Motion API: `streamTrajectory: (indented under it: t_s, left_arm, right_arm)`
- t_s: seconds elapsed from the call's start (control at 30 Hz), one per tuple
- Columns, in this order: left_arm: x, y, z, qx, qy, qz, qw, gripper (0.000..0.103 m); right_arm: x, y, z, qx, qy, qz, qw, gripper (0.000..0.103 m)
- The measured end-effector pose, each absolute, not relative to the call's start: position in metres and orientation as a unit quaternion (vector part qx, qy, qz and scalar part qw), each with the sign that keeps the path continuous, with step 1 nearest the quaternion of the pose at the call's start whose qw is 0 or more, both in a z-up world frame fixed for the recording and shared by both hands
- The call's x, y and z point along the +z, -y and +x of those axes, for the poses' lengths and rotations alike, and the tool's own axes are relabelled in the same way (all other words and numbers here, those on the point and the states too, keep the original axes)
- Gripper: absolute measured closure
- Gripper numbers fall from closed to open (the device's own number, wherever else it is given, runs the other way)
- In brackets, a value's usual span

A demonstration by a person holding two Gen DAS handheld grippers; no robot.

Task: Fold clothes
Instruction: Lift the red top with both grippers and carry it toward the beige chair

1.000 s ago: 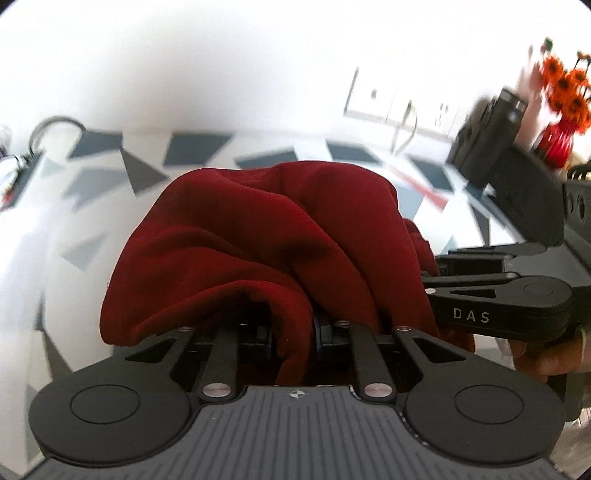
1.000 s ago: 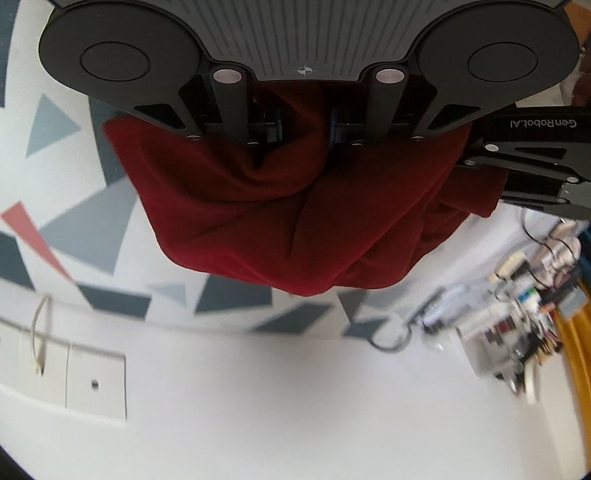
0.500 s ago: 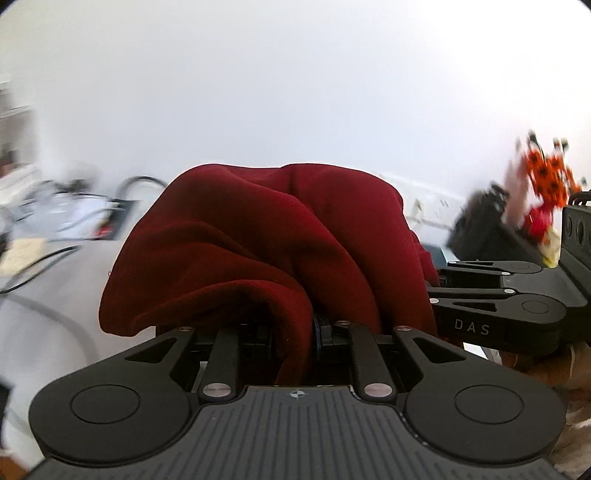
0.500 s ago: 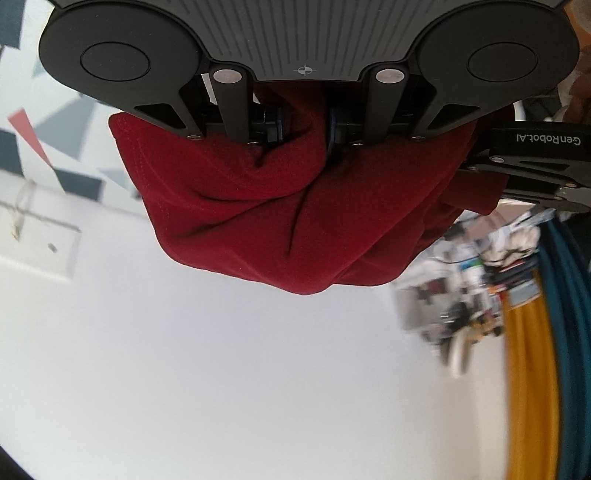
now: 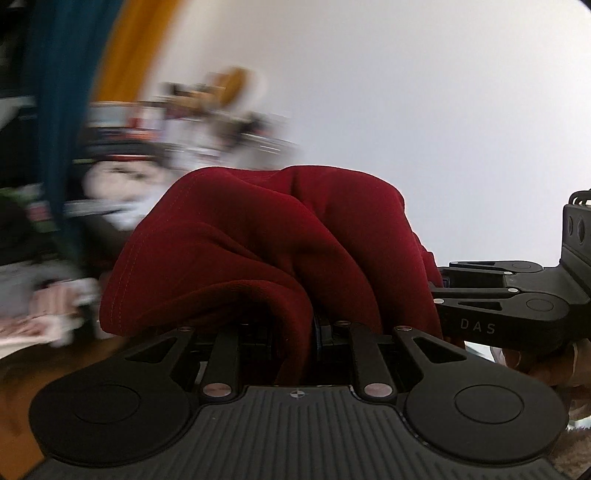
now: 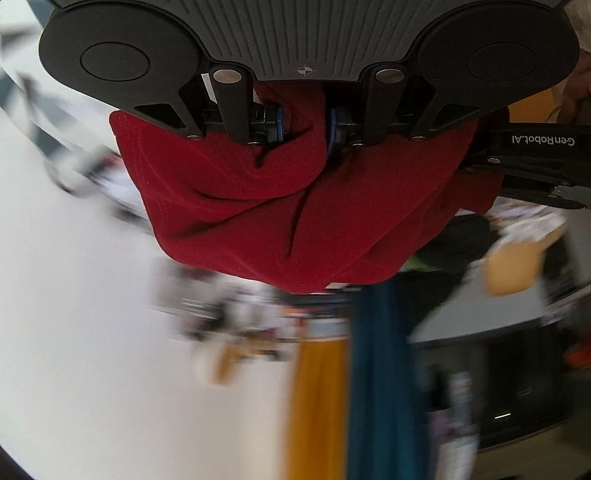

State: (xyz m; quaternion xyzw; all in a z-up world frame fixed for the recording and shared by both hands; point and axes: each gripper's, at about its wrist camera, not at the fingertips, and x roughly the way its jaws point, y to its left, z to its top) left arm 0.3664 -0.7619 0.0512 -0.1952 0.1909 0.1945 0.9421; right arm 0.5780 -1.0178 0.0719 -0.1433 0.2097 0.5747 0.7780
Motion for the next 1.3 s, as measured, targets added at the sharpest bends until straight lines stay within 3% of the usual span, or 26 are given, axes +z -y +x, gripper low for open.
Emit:
streamTrajectory:
  t_s: [0.27, 0.47, 0.8, 1.03, 1.3]
  left_arm:
    - [0.060, 0.716, 0.229, 0.410, -0.140, -0.232, 0.871, 0.086]
    - [0.053, 0.700, 0.184, 0.511, -0.129, -0.257, 0.810, 0.086]
    - [0.051, 0.597, 0.178, 0.605, -0.119, -0.282, 0.735, 0.086]
    - [0.057, 0.522, 0.180, 0.619, -0.110, -0.275, 0.728, 0.086]
    - [0.044, 0.455, 0.197, 0.597, -0.144, -0.283, 0.737, 0.086]
  right_arm:
    - [0.086, 0.874, 0.475, 0.728, -0.172, -0.195, 0.634, 0.083]
    - [0.091, 0.783, 0.408, 0.808, -0.157, -0.227, 0.521, 0.083]
    - [0.087, 0.651, 0.359, 0.867, -0.152, -0.245, 0.408, 0.083]
    - [0.096, 0.537, 0.392, 0.883, -0.141, -0.232, 0.382, 0.083]
    - [0.068, 0.451, 0.432, 0.874, -0.173, -0.222, 0.396, 0.083]
